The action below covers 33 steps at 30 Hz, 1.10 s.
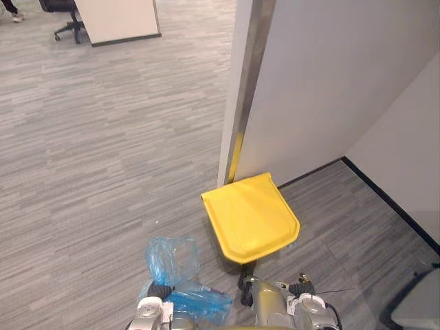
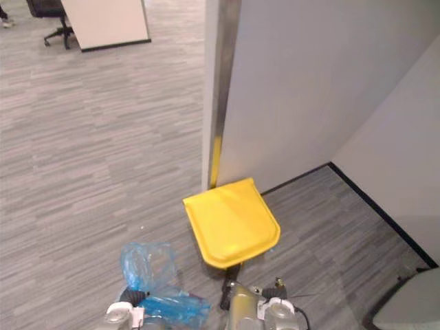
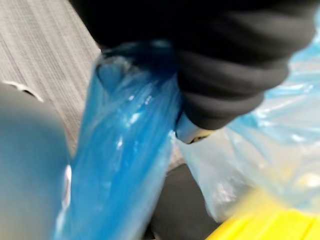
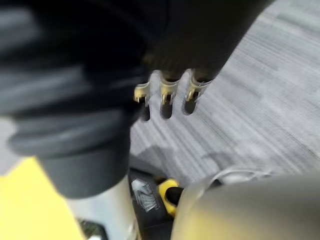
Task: Gather rubbish on tea table into small bin, then transfer packed bag to large trash can.
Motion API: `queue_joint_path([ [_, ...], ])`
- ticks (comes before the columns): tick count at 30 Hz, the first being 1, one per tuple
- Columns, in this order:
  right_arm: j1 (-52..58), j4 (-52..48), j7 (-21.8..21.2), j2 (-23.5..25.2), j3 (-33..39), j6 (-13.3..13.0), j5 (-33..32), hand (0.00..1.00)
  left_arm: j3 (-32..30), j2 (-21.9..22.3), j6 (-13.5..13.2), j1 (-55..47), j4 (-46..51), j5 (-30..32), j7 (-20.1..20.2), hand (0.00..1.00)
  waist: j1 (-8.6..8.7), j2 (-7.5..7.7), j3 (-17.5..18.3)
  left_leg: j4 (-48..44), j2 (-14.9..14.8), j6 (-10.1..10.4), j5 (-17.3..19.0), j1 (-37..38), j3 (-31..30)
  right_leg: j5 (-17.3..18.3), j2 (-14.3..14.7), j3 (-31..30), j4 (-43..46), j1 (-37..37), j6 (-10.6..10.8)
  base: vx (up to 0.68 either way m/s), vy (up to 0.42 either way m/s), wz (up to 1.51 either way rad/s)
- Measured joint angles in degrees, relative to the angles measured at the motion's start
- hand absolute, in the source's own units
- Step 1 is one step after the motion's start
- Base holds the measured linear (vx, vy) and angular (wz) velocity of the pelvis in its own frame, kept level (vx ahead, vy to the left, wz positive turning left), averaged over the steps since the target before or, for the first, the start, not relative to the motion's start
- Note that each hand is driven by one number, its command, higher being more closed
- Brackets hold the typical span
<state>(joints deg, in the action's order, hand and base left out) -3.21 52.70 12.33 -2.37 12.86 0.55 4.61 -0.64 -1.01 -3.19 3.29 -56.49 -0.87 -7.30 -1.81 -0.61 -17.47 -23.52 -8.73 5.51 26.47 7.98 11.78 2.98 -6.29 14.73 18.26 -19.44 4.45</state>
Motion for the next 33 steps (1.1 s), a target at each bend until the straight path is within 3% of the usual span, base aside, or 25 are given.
queue_joint_path([
  [1, -0.06, -0.34, -0.03, 0.37, 0.00, -0.05, -0.09, 0.00, -0.04, 0.41, 0.02, 0.30, 0.16, 0.00, 0.08, 1.00, -0.10, 0.12, 0.00, -0.66, -1.12, 1.07, 1.03, 0.14, -1.92, 3.35, 0.09, 0.41, 5.10, -1.35, -0.90, 0.13, -0.128, 0.48],
  [3, 0.04, -0.52, -0.09, 0.61, 0.13, -0.07, -0.12, 0.00, -0.21, -0.13, 0.08, 0.26, 0.27, 0.00, 0.04, 1.00, -0.54, 0.60, 0.14, -1.41, -2.66, 2.29, 1.87, 0.02, -4.63, 9.23, -0.79, 2.81, 12.35, -3.06, -0.58, 0.16, -0.134, 0.56],
  [6, -0.42, -0.71, -0.18, 0.30, -0.16, 0.12, -0.03, 0.00, -0.71, -0.50, 0.02, 0.90, 1.69, -0.27, -0.11, 1.00, -1.49, 0.37, 0.41, -0.99, -4.19, 2.72, 1.53, -2.95, -7.96, 12.70, -1.11, 6.08, 15.72, -5.67, -0.85, 0.17, -0.182, 0.40],
  [11, -2.01, -0.06, -0.42, -0.26, -3.06, 0.51, 0.00, 0.00, -0.72, -1.18, -0.36, 1.87, 2.79, -0.40, -0.19, 1.00, -1.29, 0.25, 0.57, 5.76, -4.72, 3.28, -4.47, -3.96, -9.09, 12.33, -1.98, 8.86, 14.85, -6.73, -1.39, 0.07, -0.145, 0.35],
  [12, -3.72, 0.23, -0.45, -0.89, -5.64, 0.95, 0.18, 0.00, -0.70, -1.27, -0.46, 2.36, 3.04, -0.38, -0.18, 1.00, -1.33, 0.23, 0.57, 7.52, -5.45, 4.32, -6.27, -4.81, -10.05, 12.03, -2.20, 10.18, 14.35, -6.89, -1.46, 0.01, -0.166, 0.50],
  [15, -6.89, -0.23, -0.47, -2.05, -10.12, 1.12, 1.70, 0.00, -0.53, -2.01, -0.63, 2.75, 3.51, -0.37, -0.12, 1.00, -1.96, 0.42, 0.63, 8.92, -6.47, 5.32, -7.10, -6.97, -11.97, 11.17, -1.75, 10.71, 13.90, -8.59, -1.53, -0.08, -0.144, 0.39],
  [17, -12.34, -1.92, -0.39, -3.88, -13.63, 1.11, 2.16, 0.00, 0.42, -3.70, -0.70, 3.35, 3.83, -0.36, -0.09, 1.00, -1.85, 0.50, 0.38, 9.79, -7.00, 5.04, -7.10, -10.54, -14.13, 11.35, -1.45, 12.99, 11.52, -10.06, -0.13, -0.17, -0.178, 0.45],
  [18, -17.89, -2.37, -0.02, -5.40, -15.26, 0.96, 2.16, 0.00, 1.13, -5.20, -0.77, 3.85, 5.54, -0.41, -0.24, 1.00, -1.91, 1.71, -0.33, 3.67, -5.66, 3.35, -6.27, -14.57, -15.61, 11.45, -0.60, 12.72, 7.76, -10.57, 0.86, -0.19, -0.178, 0.27],
  [19, -20.55, -2.41, 0.02, -6.27, -15.54, 0.95, 2.13, 0.00, 1.25, -5.30, -0.91, 3.83, 6.10, -0.43, -0.26, 1.00, -2.22, 1.65, -0.67, -2.28, -4.30, 1.66, -5.45, -17.16, -15.79, 11.13, -0.15, 12.25, 6.60, -10.70, 2.80, -0.28, -0.198, 0.05],
  [20, -25.11, -2.74, 0.19, -8.50, -16.45, 0.92, 2.02, 0.00, 1.56, -5.02, -1.33, 3.64, 6.97, -0.62, -0.33, 1.00, -2.82, 0.70, -1.16, -5.96, -3.13, -1.55, -4.29, -18.59, -13.76, 7.60, 1.52, 5.06, 11.42, -13.26, -1.89, -0.19, -0.085, 0.06],
  [21, -26.10, -2.83, 0.27, -9.33, -16.47, 0.82, 1.99, 0.00, 1.80, -4.96, -1.37, 3.32, 7.21, -0.74, -0.31, 1.00, -2.42, 0.72, -1.20, -5.55, -3.22, -1.35, -2.26, -18.23, -12.90, 7.97, 1.90, 3.74, 11.26, -13.12, -2.39, -0.18, -0.086, 0.11],
  [22, -29.16, -2.42, 0.54, -11.15, -16.47, 0.65, 1.91, 0.00, 1.82, -4.73, -1.59, 3.44, 8.25, -1.44, -0.37, 1.00, -2.76, 0.79, -2.03, -3.85, -3.64, 1.89, -0.73, -17.53, -13.01, 8.48, 2.22, 4.28, 11.60, -13.53, -4.88, -0.11, -0.072, 0.07],
  [23, -33.57, -2.22, 1.31, -12.57, -16.40, 0.56, 1.48, 0.00, 1.86, -4.87, -2.01, 3.53, 9.10, -2.36, -0.62, 1.00, -3.61, 1.20, -3.23, -3.08, -3.76, 2.17, -1.40, -18.15, -13.24, 7.41, 2.88, 4.61, 9.14, -13.35, -4.08, -0.18, -0.112, -0.15],
  [26, -39.58, -2.23, 2.87, -14.10, -16.41, 0.39, -1.97, 0.00, 2.65, -5.09, -2.30, 2.02, 10.50, -5.00, -1.55, 1.00, -4.01, 1.25, -3.74, -0.05, -4.72, 1.97, -2.65, -19.05, -14.75, 6.47, 5.26, 5.65, 2.50, -12.22, -2.49, -0.14, -0.115, -0.04],
  [28, -41.59, -2.25, 3.96, -15.36, -16.32, 0.52, -3.88, 0.00, 3.32, -5.29, -2.53, 1.41, 11.54, -6.04, -1.59, 1.00, -3.93, 1.79, -4.44, 2.61, -4.50, 3.07, -3.76, -18.28, -15.61, 4.38, 5.76, 5.18, 0.34, -11.37, -3.08, -0.11, -0.153, 0.29],
  [29, -42.58, -2.28, 4.07, -16.19, -16.29, 0.48, -4.89, 0.00, 3.87, -5.32, -2.65, 1.21, 12.72, -6.25, -1.65, 1.00, -3.91, 2.17, -4.88, -0.33, -3.95, 3.99, -4.01, -18.41, -15.97, 3.24, 6.00, 5.69, -1.64, -10.43, -4.47, -0.18, -0.170, -0.01],
  [30, -44.54, -3.23, 4.08, -16.35, -16.33, 0.15, -5.93, 0.00, 4.32, -5.03, -2.94, 0.86, 13.20, -6.73, -1.62, 1.00, -4.34, 1.89, -5.13, -8.22, -2.26, 0.64, -2.52, -21.47, -15.78, 8.38, 6.08, 7.25, -1.95, -11.17, 5.47, -0.16, -0.144, -0.21],
  [31, -45.19, -3.76, 4.15, -16.39, -16.34, 0.09, -6.10, 0.00, 4.51, -4.64, -3.02, 0.80, 13.30, -6.82, -1.63, 1.00, -4.96, 0.81, -5.27, -9.05, -2.72, -0.74, -2.07, -22.54, -15.18, 9.32, 6.00, 7.69, 1.36, -12.10, 6.00, -0.11, -0.056, -0.34],
  [32, -46.47, -4.81, 4.50, -16.51, -16.29, -0.14, -7.23, 0.00, 4.73, -4.49, -3.53, 0.07, 14.69, -7.16, -1.49, 1.00, -3.54, 0.65, -6.01, -7.21, -2.14, -0.91, -0.13, -21.12, -14.07, 7.07, 5.79, -3.71, 16.34, -15.98, -5.94, -0.01, -0.031, 0.04],
  [33, -47.10, -4.08, 4.65, -17.02, -16.28, -0.19, -7.66, 0.00, 4.58, -5.47, -3.63, 0.90, 14.90, -7.21, -1.66, 1.00, -3.54, 3.31, -7.65, -7.15, -1.30, 2.86, -0.83, -19.91, -13.60, 3.29, 2.29, -2.92, 12.52, -13.21, -5.99, -0.01, -0.031, 0.06],
])
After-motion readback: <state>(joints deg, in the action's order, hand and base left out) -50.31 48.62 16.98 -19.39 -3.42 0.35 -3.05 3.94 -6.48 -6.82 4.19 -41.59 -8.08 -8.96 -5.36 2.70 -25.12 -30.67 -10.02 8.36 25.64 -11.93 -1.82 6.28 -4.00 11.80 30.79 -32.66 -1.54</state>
